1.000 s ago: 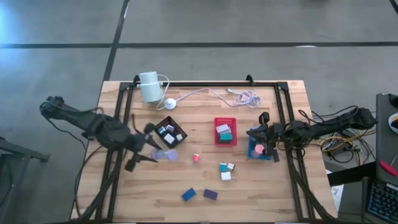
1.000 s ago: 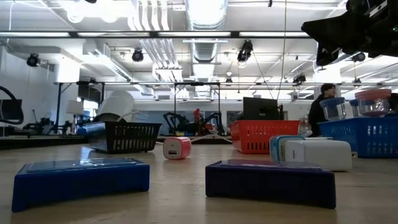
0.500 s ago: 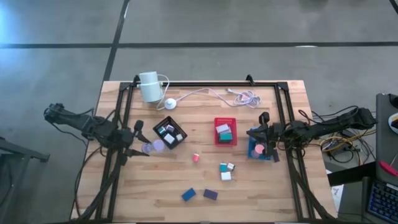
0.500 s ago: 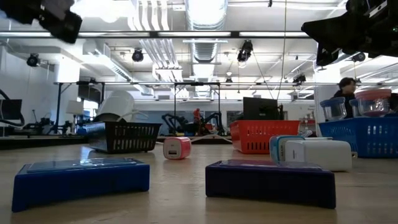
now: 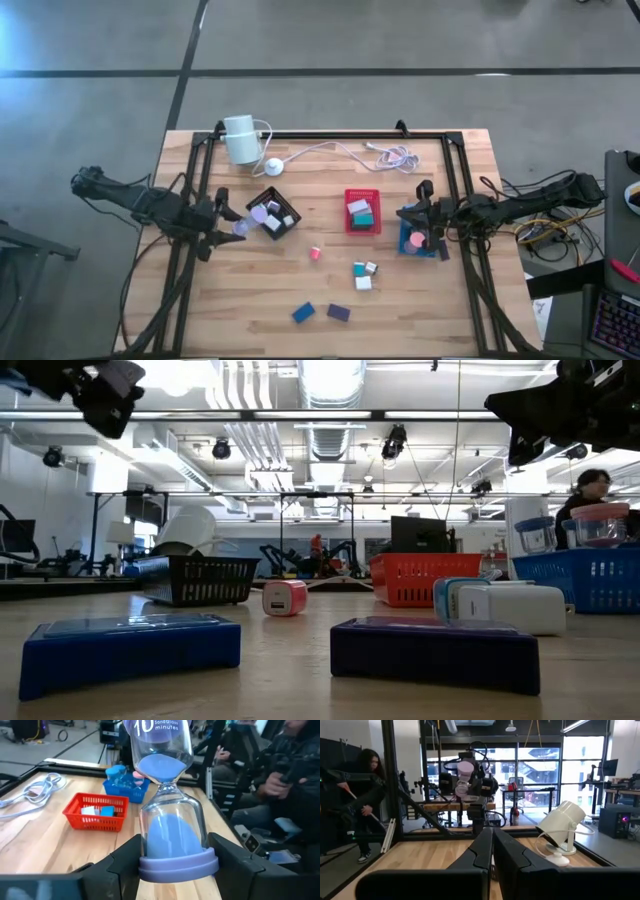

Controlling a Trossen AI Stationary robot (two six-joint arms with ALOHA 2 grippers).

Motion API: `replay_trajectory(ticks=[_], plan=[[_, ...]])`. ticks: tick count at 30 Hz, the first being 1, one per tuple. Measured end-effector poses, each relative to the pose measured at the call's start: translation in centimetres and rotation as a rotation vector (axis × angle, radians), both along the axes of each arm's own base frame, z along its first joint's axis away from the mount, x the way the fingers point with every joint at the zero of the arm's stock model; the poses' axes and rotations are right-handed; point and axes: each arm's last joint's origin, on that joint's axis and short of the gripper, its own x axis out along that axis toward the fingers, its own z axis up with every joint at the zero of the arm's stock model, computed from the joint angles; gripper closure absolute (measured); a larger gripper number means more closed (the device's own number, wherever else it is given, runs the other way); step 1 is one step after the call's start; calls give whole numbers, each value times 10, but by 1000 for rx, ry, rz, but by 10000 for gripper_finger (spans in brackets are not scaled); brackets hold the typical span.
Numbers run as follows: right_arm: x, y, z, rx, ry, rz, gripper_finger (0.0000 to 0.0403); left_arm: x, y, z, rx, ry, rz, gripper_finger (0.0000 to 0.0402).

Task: Pick & Place Office items
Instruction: Put the purple hourglass into the blue bin

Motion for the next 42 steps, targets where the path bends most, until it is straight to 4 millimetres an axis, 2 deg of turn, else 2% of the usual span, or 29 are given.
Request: replay_trajectory(ticks=[5,8,11,16,22,26,29,36,42], plan=[[0,0,3,-51,-27,-11,388,24,-8,25,31,57,11,204],[1,1,7,-133,-29,-11,370,45,-14,43,69,102,7,204],[7,4,15,-185,-7,9,337,68,-21,61,111,161,-8,204],[27,10,34,-313,114,19,265,109,-28,78,184,321,-4,204],[55,27,57,-523,217,77,191,156,-23,78,223,534,49,204],[74,38,67,-593,258,38,172,183,-21,74,235,638,11,204],[87,46,66,-650,313,8,165,201,-20,72,242,680,-23,204],[112,55,67,-729,373,-61,146,228,-22,78,293,724,-67,204],[122,59,71,-760,372,-62,121,241,-23,84,308,729,-81,204]])
